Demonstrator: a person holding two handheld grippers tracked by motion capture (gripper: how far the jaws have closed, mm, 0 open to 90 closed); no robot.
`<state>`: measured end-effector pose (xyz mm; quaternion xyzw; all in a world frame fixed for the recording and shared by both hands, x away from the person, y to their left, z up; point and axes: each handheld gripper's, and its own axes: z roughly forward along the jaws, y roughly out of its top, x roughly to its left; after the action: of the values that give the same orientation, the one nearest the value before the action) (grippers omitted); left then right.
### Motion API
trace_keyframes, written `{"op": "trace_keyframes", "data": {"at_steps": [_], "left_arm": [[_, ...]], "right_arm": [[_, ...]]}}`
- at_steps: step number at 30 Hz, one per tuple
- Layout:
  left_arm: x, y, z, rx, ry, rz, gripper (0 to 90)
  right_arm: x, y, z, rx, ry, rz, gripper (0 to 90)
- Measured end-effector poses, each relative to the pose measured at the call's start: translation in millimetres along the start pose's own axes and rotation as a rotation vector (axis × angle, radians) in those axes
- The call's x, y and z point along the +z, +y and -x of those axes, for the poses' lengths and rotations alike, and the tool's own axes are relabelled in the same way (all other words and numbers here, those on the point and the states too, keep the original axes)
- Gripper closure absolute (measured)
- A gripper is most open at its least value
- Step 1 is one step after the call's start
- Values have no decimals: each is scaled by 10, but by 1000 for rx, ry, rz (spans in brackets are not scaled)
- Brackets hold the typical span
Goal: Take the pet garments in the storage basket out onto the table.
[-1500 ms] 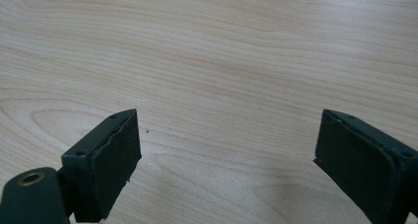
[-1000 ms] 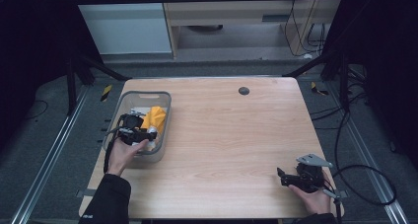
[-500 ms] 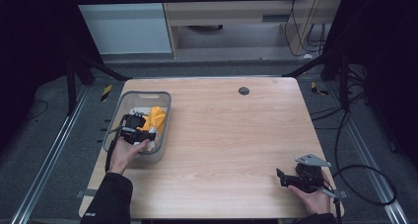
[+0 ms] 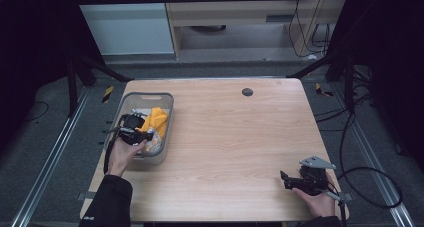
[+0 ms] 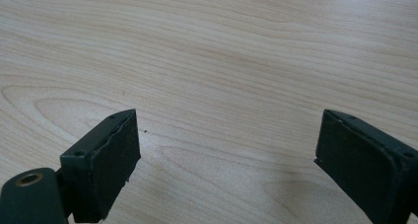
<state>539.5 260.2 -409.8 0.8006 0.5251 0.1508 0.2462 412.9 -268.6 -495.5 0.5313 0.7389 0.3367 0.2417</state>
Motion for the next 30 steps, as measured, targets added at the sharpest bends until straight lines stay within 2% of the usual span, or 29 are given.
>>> {"op": "trace_keyframes", "data": {"at_steps": [9, 22, 30], "left_arm": [[-230, 16, -54, -1, 10, 40, 821], [-544, 81, -60, 27, 10, 84, 824], [-654, 88, -51, 45, 9, 95, 824]], "right_arm": [[4, 0, 0, -10, 0, 0, 95], [1, 0, -4, -6, 1, 1, 95], [0, 0, -11, -8, -2, 1, 95]]}}
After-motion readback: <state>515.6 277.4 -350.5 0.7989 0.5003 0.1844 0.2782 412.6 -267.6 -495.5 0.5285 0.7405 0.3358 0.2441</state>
